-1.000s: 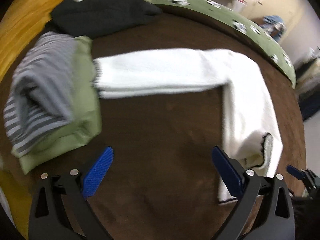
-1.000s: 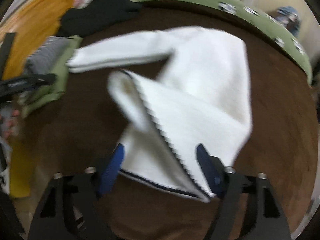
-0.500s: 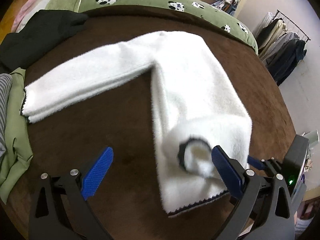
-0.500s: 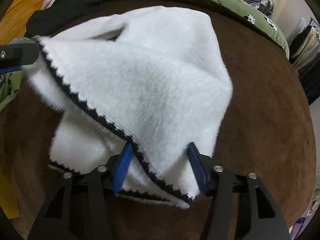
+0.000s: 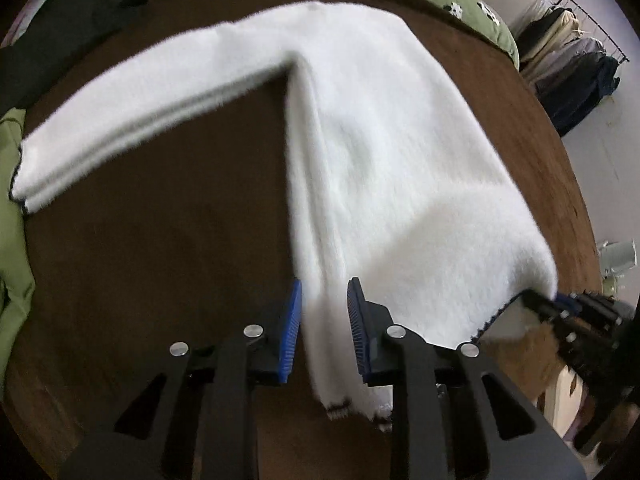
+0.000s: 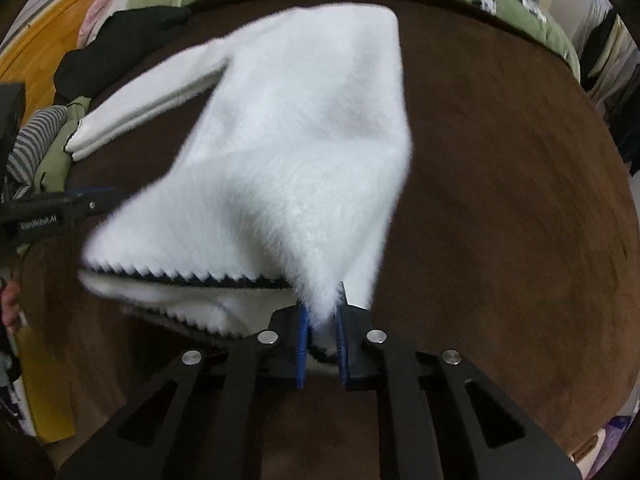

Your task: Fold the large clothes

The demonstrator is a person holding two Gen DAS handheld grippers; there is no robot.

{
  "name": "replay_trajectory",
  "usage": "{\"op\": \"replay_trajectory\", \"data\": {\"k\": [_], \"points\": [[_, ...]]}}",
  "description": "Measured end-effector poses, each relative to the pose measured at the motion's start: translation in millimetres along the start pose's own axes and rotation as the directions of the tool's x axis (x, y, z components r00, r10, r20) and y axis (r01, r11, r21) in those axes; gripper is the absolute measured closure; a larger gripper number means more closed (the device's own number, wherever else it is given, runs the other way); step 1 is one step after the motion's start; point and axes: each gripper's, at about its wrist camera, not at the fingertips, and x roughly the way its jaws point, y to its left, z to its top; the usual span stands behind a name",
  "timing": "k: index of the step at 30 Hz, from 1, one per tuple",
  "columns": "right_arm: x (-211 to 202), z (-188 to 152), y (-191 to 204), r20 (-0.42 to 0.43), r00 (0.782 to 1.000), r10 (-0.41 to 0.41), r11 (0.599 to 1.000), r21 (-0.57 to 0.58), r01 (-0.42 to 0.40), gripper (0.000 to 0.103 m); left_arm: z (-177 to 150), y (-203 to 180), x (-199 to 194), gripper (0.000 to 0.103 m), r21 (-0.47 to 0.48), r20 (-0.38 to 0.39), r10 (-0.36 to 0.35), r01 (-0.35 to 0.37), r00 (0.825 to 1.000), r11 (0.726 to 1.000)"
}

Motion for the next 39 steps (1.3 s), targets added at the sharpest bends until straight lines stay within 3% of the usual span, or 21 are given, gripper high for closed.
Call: {"op": "replay_trajectory", "data": {"k": [6,10,14,18,22,24,25,26,28,34,39], "points": [[10,-25,-23,-0.131,0.991,-0.005,1.0,-0.028,0.001,0.092,-37,-3,19,0.077,0.001,-0.081,0.027,-0.027,0.996,1.0],[32,-33,-26,-0.161,0.987,0.005,1.0,-0.008,-0.006,0.09,-53,3,29,0.065,-0.02,-0.062,0.05,-0.051,0.997,0.998],[52,-48,-28,-0.226,0.973,0.039,0.999,0.013,-0.037,0.086,-57,10,31,0.059,-0.033,-0.037,0.058,-0.059,0.998,0.998],[36,-56,-31,-0.177,0.983,0.058,0.998,0.03,-0.054,0.082,-58,16,23,0.056,-0.029,0.005,0.06,-0.059,0.998,0.998],[10,-52,-30,-0.132,0.99,0.045,0.999,0.027,-0.042,0.068,-53,24,6,0.045,-0.046,0.067,0.064,-0.061,0.996,0.997],[-6,-46,-27,-0.112,0.993,0.037,0.999,0.015,-0.036,0.06,-53,26,-5,0.034,-0.058,0.098,0.073,-0.067,0.993,0.996],[-16,-40,-24,-0.096,0.995,0.033,0.999,0.007,-0.033,0.051,-52,28,-13,0.025,-0.066,0.121,0.084,-0.076,0.989,0.995],[-25,-36,-19,-0.079,0.996,0.032,0.999,-0.003,-0.032,0.041,-51,29,-22,0.023,-0.071,0.142,0.093,-0.083,0.985,0.994],[-44,-22,-6,-0.032,0.999,0.032,0.998,-0.049,-0.034,0.038,-44,33,-34,0.012,-0.082,0.167,0.115,-0.103,0.979,0.991],[-65,36,45,0.066,0.991,0.12,0.974,-0.203,-0.104,0.028,-33,48,-73,0.007,-0.16,0.193,0.188,-0.158,0.963,0.974],[-49,102,105,0.088,0.965,0.248,0.899,-0.391,-0.195,0.027,-39,69,-108,0.007,-0.271,0.203,0.237,-0.178,0.95,0.946]]}}
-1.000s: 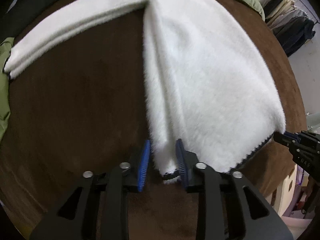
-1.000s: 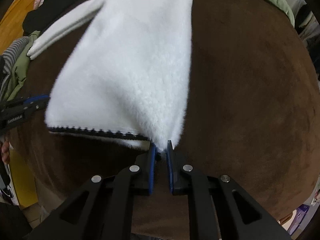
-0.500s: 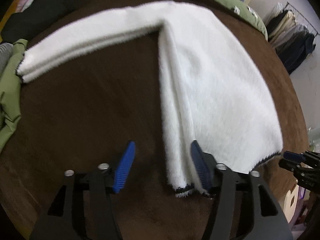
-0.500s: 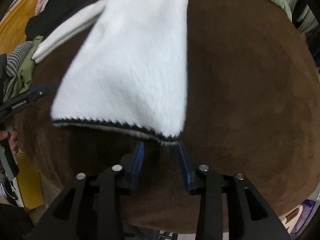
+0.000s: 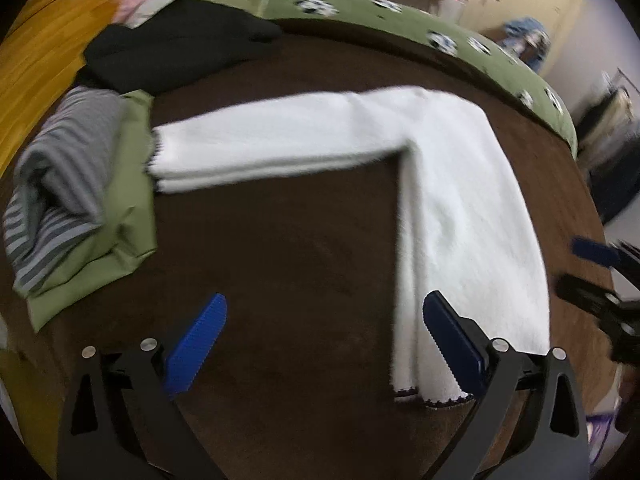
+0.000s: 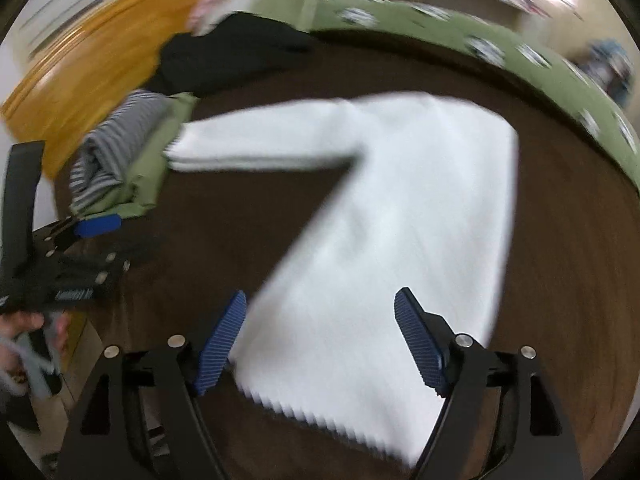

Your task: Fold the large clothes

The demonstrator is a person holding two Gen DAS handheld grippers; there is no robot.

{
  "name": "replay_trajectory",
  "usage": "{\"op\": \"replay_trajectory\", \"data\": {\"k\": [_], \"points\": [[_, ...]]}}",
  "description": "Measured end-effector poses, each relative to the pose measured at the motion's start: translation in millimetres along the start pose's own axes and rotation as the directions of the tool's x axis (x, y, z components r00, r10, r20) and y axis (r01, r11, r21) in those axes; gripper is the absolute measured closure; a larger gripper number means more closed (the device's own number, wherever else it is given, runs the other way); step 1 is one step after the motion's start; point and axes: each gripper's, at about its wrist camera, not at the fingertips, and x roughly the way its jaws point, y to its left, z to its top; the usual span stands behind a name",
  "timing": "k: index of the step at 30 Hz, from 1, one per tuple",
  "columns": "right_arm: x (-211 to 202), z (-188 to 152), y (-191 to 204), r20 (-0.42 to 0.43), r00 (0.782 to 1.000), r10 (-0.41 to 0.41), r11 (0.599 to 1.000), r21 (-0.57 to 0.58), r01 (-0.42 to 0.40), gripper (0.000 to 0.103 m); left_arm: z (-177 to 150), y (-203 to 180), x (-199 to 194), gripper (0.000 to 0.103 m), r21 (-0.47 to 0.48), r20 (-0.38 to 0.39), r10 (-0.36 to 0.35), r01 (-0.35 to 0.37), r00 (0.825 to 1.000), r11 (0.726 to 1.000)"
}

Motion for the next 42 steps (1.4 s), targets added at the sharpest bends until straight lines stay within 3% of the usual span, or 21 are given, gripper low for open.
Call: {"op": "replay_trajectory", "data": {"k": [5,12,18,23,28,31,33,36,42], "points": [[43,60,39,0.035,0.995,0.097,0.969,-0.23,-0.087,0.027,-3,28,-20,0.007,-0.065,0.019,0.066,-0.064,0.998,0.996],[131,120,110,0.031,0.976,0.217,0.849,-0.5,-0.173,0.027,-17,67,-13,0.007,-0.215,0.014,0.162,-0.155,0.987,0.964],[192,149,167,0.02,0.971,0.239,0.757,-0.63,-0.174,0.027,-36,90,4,0.007,-0.337,-0.024,0.219,-0.214,0.976,0.917],[227,166,202,-0.023,0.965,0.26,0.724,-0.657,-0.211,0.027,-44,101,15,0.007,-0.382,-0.053,0.25,-0.251,0.967,0.889],[264,164,231,-0.058,0.976,0.211,0.672,-0.716,-0.188,0.027,-42,111,21,0.007,-0.423,-0.058,0.262,-0.261,0.963,0.867],[282,153,244,-0.026,0.989,0.145,0.614,-0.782,-0.111,0.027,-40,118,22,0.007,-0.419,-0.076,0.284,-0.29,0.956,0.861],[292,150,247,-0.009,0.993,0.116,0.597,-0.799,-0.077,0.027,-41,122,21,0.007,-0.425,-0.076,0.288,-0.293,0.954,0.857],[300,149,248,0.004,0.994,0.11,0.604,-0.794,-0.064,0.038,-42,126,21,0.007,-0.419,-0.088,0.289,-0.299,0.953,0.858],[304,162,242,0.025,0.994,0.103,0.661,-0.749,-0.05,0.083,-46,129,19,0.007,-0.414,-0.101,0.291,-0.306,0.952,0.857]]}}
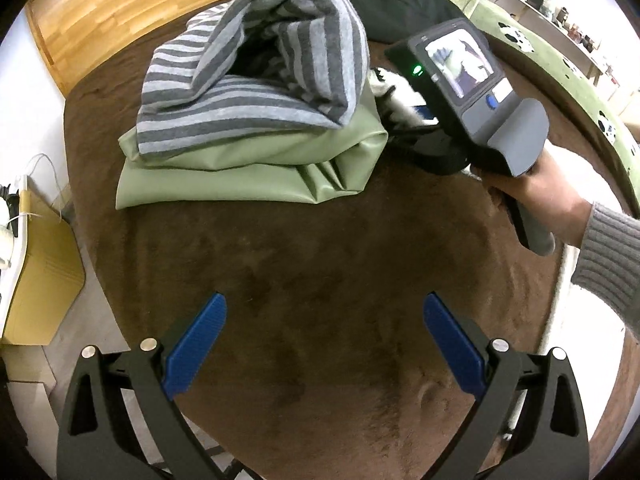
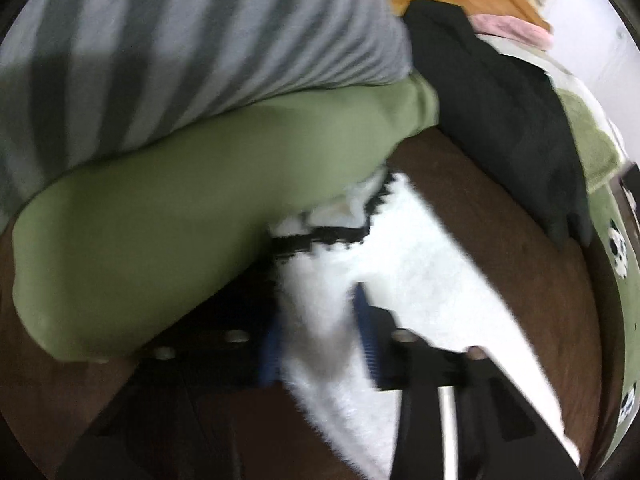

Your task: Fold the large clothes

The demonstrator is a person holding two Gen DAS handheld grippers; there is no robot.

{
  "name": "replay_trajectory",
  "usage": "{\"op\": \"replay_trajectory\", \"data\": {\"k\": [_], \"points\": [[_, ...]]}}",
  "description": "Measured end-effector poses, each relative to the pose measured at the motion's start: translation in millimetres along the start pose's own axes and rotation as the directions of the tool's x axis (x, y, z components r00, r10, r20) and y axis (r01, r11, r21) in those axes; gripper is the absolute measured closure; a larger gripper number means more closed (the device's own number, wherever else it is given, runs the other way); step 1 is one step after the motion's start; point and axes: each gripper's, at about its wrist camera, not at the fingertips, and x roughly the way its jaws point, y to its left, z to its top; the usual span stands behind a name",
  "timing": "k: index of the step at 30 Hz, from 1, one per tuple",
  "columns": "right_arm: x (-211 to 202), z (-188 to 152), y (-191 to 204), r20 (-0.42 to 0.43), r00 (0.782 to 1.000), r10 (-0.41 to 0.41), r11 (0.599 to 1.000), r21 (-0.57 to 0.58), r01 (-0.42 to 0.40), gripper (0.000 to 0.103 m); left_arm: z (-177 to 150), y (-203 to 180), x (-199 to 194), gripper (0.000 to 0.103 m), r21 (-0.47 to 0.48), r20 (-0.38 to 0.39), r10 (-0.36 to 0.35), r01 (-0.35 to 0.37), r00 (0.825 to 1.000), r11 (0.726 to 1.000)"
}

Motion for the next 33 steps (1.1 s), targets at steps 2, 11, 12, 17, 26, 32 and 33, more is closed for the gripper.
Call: {"op": "replay_trajectory", "data": {"k": [2,11,12,17,26,32,33], "points": [[-1,0,-11,0.002,1.0,0.025,0.998,0.05,-0.025,0.084,0,0,-1,0.007,0.0,0.0,0.001,-0.001,1.0,1.0],[-38,0,-27,0.081,0.996,0.025,0.987,0.159,-0.038,0.086,0,-7,-7,0.007,0.027,0.005,-0.003,0.003,1.0,1.0],[-50,-1,-34,0.109,0.994,0.016,0.981,0.193,-0.037,0.086,0,-7,-8,0.007,0.032,0.006,-0.002,0.001,1.0,0.999],[-101,-13,-56,0.196,0.98,-0.042,0.95,0.31,-0.021,0.087,6,-14,-15,0.007,0.061,0.011,-0.01,0.01,1.0,0.998],[-230,-72,-109,0.288,0.915,-0.284,0.794,0.605,0.056,0.087,42,-60,-15,0.007,0.218,0.051,-0.086,0.073,0.995,0.973],[-319,-143,-121,0.242,0.849,-0.47,0.637,0.759,0.136,0.087,89,-142,21,0.007,0.426,0.084,-0.189,0.136,0.978,0.895],[-326,-149,-120,0.233,0.841,-0.488,0.618,0.773,0.144,0.087,94,-155,28,0.007,0.449,0.087,-0.205,0.145,0.975,0.882]]}}
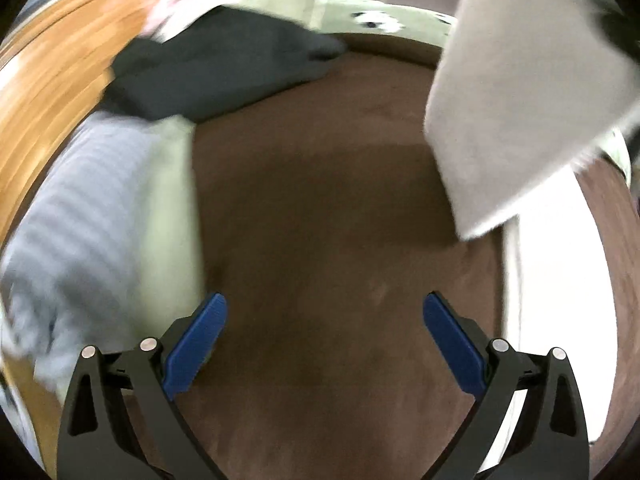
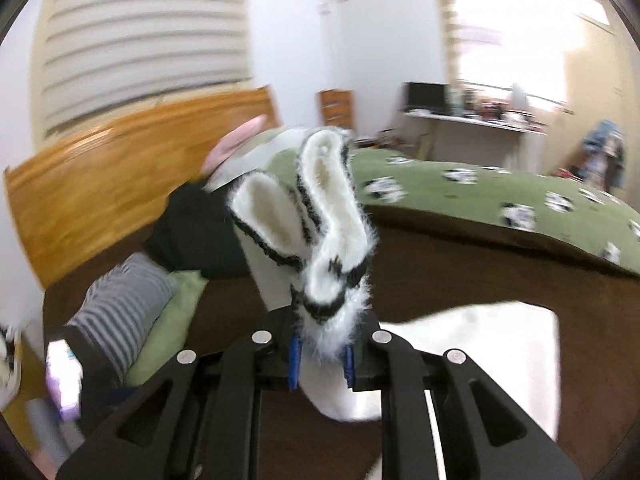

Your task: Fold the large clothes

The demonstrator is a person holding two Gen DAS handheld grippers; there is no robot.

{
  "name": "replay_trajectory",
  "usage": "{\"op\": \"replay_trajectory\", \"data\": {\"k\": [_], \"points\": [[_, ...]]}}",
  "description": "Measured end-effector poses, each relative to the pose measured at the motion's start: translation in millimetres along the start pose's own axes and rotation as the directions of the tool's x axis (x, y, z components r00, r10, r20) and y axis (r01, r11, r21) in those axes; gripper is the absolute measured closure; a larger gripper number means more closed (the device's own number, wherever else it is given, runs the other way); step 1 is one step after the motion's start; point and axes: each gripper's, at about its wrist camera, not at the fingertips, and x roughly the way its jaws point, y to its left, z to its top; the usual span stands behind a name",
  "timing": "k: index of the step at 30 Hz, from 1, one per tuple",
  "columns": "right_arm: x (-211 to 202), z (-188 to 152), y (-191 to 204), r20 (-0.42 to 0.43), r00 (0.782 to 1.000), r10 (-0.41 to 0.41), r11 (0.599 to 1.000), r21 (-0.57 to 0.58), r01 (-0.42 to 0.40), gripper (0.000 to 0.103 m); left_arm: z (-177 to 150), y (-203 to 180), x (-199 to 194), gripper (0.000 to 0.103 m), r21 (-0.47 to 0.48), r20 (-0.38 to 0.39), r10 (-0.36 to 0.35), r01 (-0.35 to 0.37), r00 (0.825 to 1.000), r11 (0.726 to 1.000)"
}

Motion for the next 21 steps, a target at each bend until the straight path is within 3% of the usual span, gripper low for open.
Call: {"op": "replay_trajectory", "data": {"k": [6,12,15,18,21], "points": [[-71,-14,-45,0.06,0.982,-0.178,0.978,0.123,0.17,0.087,65,-71,66,0.007,0.164,0.03,-0.088,0.082,0.996,0.983],[-132,-34,-70,0.098,0.92,-0.379,0.906,0.242,0.348,0.087,101,-142,114,0.007,0.292,0.036,-0.105,0.09,0.994,0.952],[-161,-54,-80,0.07,0.887,-0.456,0.842,0.356,0.405,0.087,116,-174,116,0.007,0.333,0.076,-0.142,0.109,0.987,0.936],[-176,-87,-82,-0.01,0.855,-0.519,0.756,0.462,0.464,0.087,125,-202,112,0.007,0.402,0.112,-0.182,0.123,0.977,0.907],[-171,-129,-75,-0.099,0.836,-0.54,0.684,0.526,0.505,0.087,130,-237,116,0.007,0.504,0.113,-0.205,0.121,0.972,0.855]]}}
